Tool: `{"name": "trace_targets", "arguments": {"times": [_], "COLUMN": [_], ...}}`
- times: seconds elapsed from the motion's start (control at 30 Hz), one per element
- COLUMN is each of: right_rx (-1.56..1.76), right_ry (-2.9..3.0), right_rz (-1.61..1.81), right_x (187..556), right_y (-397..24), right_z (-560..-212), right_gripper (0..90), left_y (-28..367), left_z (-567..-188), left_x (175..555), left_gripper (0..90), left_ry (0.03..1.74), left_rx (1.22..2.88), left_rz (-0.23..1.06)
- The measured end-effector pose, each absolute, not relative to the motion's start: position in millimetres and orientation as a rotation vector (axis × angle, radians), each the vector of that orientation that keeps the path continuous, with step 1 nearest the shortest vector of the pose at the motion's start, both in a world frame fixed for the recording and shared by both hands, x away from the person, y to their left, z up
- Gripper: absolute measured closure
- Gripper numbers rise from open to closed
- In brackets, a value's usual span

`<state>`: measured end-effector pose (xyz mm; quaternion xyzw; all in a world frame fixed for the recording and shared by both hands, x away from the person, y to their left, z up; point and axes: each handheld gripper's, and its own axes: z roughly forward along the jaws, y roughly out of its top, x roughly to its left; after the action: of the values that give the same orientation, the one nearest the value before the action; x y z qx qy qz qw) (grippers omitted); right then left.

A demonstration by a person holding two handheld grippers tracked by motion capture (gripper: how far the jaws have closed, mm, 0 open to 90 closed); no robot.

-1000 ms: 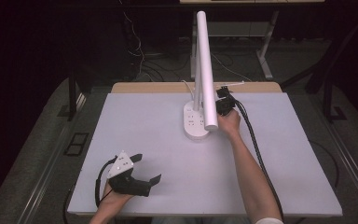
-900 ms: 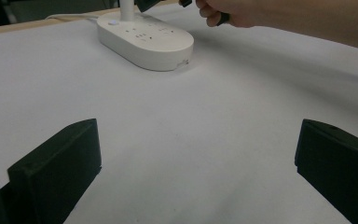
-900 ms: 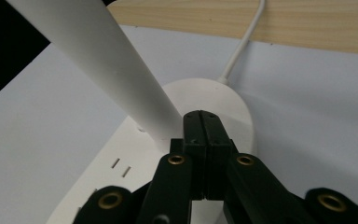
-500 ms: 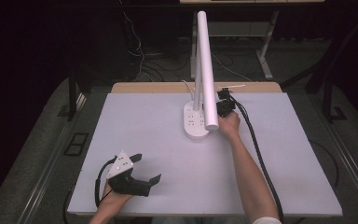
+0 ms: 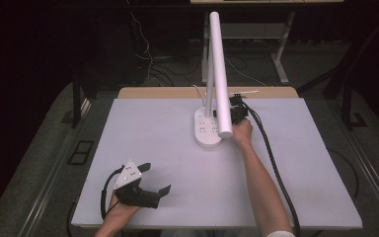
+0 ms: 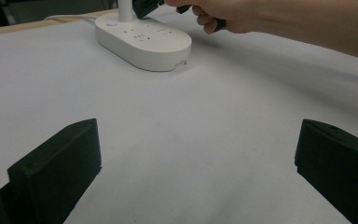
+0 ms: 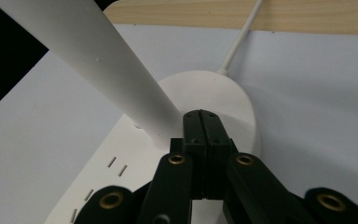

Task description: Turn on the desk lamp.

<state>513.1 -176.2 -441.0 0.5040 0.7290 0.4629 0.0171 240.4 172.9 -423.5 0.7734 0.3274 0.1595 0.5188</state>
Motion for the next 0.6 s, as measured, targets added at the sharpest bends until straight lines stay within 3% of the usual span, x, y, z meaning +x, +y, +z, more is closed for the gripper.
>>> {"name": "trace_targets", "arguments": {"times": [0.6], "right_rx": [1.610], "right_ry": [2.187], "right_rz": [1.564], "right_x": [510], "right_y": [-193], "right_z": [-425], "right_gripper": [89.3], "left_y": [175], "left_z": [-423], "left_x": [242], "left_gripper": [0.0], "left_ry": [0.799], "left_rx": [1.836], "left_rz": [0.371]}}
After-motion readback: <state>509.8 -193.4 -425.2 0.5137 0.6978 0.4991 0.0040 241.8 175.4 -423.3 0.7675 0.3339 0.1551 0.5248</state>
